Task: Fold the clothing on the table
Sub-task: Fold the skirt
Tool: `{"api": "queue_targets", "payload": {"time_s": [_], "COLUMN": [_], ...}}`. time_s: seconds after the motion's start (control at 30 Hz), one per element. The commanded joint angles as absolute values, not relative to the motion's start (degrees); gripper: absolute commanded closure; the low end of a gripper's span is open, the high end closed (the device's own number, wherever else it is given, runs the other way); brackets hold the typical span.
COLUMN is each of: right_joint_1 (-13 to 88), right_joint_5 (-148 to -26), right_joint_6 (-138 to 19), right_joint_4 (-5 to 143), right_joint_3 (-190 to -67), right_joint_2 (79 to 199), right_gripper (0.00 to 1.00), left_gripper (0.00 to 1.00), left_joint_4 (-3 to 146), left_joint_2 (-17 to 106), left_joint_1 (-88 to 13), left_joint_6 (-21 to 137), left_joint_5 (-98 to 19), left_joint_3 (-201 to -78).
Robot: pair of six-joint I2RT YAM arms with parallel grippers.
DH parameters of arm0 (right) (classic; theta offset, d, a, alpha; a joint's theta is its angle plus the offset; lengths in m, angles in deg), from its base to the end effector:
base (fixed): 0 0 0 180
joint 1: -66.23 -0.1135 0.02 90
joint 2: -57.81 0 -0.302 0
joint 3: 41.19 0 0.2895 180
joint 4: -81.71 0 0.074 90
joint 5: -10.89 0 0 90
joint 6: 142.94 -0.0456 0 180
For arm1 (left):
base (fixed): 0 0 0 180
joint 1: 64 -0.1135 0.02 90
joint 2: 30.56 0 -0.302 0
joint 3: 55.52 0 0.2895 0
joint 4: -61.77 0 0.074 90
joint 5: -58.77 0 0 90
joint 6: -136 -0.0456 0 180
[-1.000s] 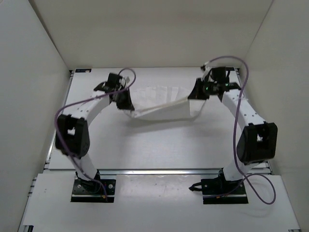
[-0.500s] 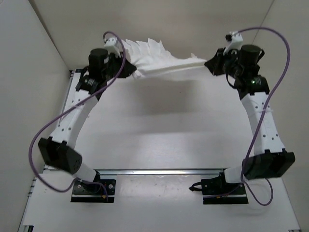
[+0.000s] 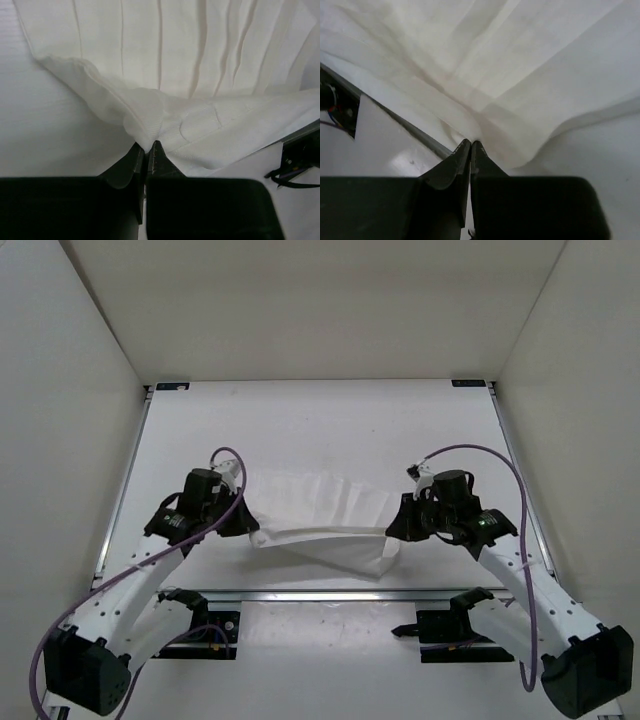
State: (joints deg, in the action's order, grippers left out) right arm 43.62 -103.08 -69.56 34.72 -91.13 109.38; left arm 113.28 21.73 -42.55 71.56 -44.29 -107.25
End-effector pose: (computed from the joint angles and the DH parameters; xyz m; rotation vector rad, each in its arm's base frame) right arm 0.1758 0.0933 0.2551 -0.3279 2.4646 0.8098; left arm 0.1801 -0.0818 0.2562 0.0088 2.5559 -0.6181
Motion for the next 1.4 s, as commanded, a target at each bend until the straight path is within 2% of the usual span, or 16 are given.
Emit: {"api": "queue_targets", "payload": {"time_s": [0.0,0.13,0.37,0.57,0.8,0.83,0.87,0.9,0.93,0.97,1.1,1.2,1.27,1.3,1.37], "right_joint_1": [50.73,50.49,55.33,54.98,52.96,52.95,52.95,52.78,52.69,52.52,52.78,52.26,50.94,50.85,49.36], "right_joint_5": [-108.52,-106.29,-109.79,-110.75,-110.84,-111.1,-111.37,-110.59,-111.1,-110.93,-110.32,-110.31,-110.14,-110.31,-110.31], "right_joint_6": [-71.23,-66.22,-65.33,-65.94,-65.07,-65.41,-65.42,-65.24,-65.33,-64.98,-64.27,-63.57,-63.48,-63.4,-63.4], "right_joint_4": [43.28,47.94,52.61,55.95,56.83,56.91,56.57,56.22,56.65,56.56,54.98,53.58,53.66,53.58,54.63], "right_joint_3": [-90.86,-94.98,-101.92,-104.21,-104.66,-104.83,-104.92,-104.83,-104.92,-105.01,-106.67,-108.78,-110.19,-110.37,-111.07], "right_joint_2": [114.22,124.06,136.12,138.58,140.87,140.87,141.04,141.13,141.13,141.22,141.05,141.66,141.66,141.31,141.75], "right_gripper": [0.99,1.0,1.0,0.99,1.0,1.0,1.0,1.0,1.0,1.0,1.0,1.0,1.0,1.0,1.0], "left_gripper": [1.0,1.0,1.0,1.0,1.0,0.89,0.66,0.53,0.23,0.02,0.01,0.01,0.04,0.09,0.3], "left_joint_4": [111.0,106.96,105.98,105.63,101.06,101.76,102.63,102.9,103.6,104.48,104.06,100.9,95.91,91.79,86.14], "left_joint_2": [25.65,42.78,65.21,76.82,84.03,85.7,86.24,88.07,89.66,89.84,87.66,82.57,75.47,71.78,66.59], "left_joint_1": [-47.38,-48.09,-48.18,-49.58,-49.76,-49.33,-48.97,-48.36,-47.4,-47.3,-44.49,-44.57,-44.05,-44.31,-45.1], "left_joint_6": [71.14,69.64,69.99,74.28,78.34,78.08,77.64,77.29,76.85,76.06,73.6,73.68,74.82,74.83,78.06], "left_joint_5": [-45.2,-47.92,-51.62,-55.48,-54.79,-54.26,-54.0,-54.34,-54.0,-52.52,-42.59,-37.06,-32.93,-31.68,-31.32], "left_joint_3": [-108.25,-113.52,-134.87,-150.87,-157.99,-159.05,-161.5,-162.22,-164.66,-166.6,-167.77,-162.78,-156.45,-151.73,-143.37]}}
